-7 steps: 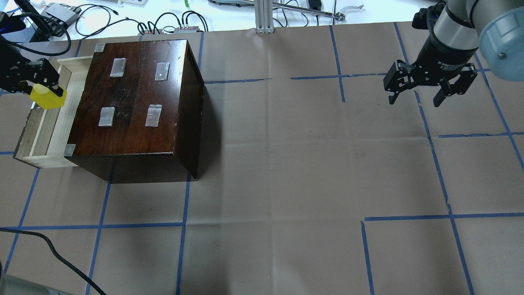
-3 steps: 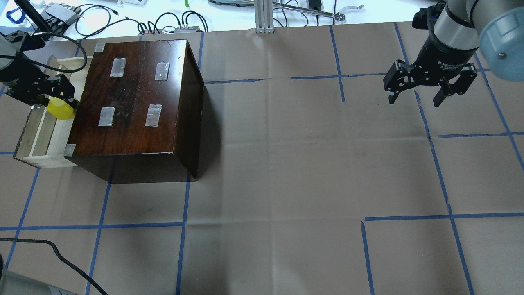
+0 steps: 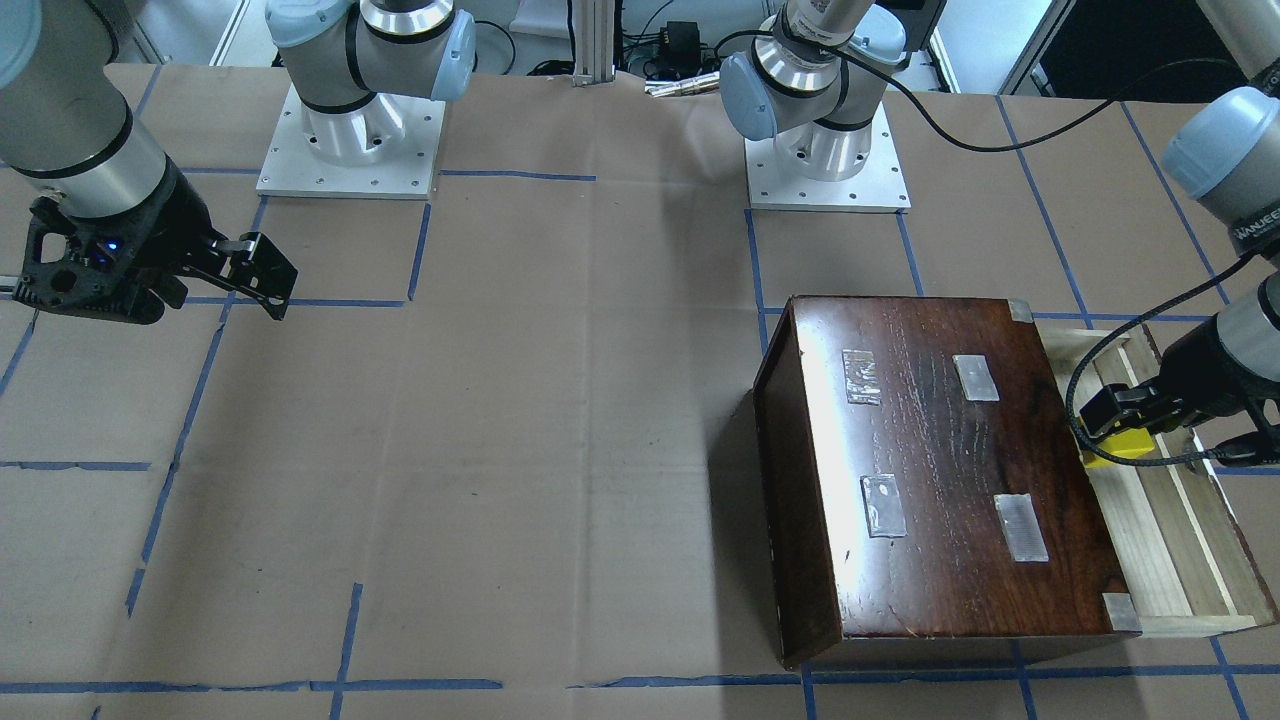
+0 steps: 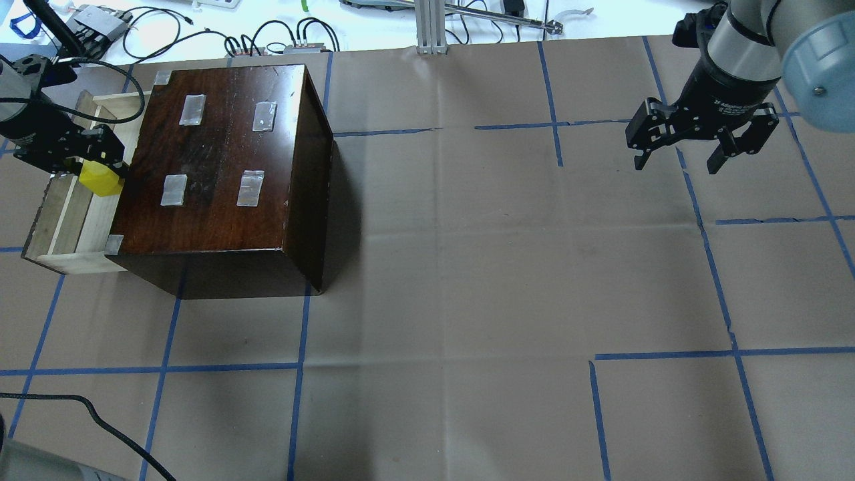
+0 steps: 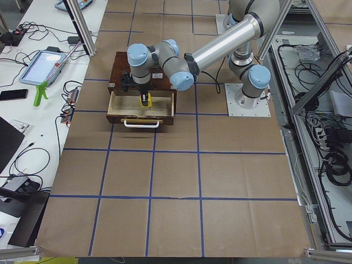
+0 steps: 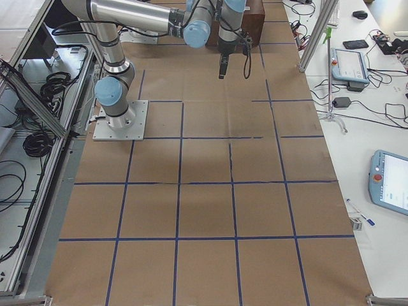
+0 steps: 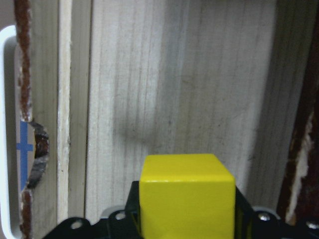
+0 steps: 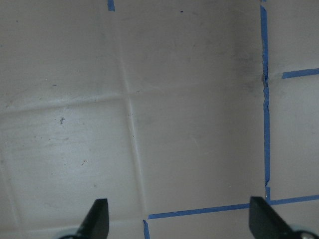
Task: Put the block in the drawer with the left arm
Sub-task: 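Carry the yellow cube over the open drawer and release it inside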
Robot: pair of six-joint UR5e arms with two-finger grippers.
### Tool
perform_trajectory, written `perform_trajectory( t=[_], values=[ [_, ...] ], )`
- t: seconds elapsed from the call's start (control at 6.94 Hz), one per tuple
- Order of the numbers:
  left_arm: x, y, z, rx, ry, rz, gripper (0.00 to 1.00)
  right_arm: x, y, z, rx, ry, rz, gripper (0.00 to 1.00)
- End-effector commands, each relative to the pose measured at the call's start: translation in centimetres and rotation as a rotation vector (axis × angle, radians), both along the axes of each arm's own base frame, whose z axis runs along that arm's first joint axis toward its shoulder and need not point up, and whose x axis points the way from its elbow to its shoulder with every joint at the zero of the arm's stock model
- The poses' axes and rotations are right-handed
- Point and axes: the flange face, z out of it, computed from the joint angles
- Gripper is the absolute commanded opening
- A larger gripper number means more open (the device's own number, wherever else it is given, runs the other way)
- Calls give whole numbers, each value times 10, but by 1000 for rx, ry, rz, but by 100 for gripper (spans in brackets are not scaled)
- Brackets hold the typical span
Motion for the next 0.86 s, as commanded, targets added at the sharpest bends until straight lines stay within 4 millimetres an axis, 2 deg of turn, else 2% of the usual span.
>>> perform_trajectory(
  t=[0.0,0.29,0.43,0.72],
  values=[
    [3,-3,15,-21,-16,1,99,0,0,-1,2,0,-1,100],
    [0,2,32,-40,-26,4,99,0,0,-1,2,0,-1,100],
    [-4,8,47,-53,-33,10,99,0,0,0,0,0,-1,100],
    [-27,31,81,-43,-18,75,99,0,0,0,0,0,0,100]
  ],
)
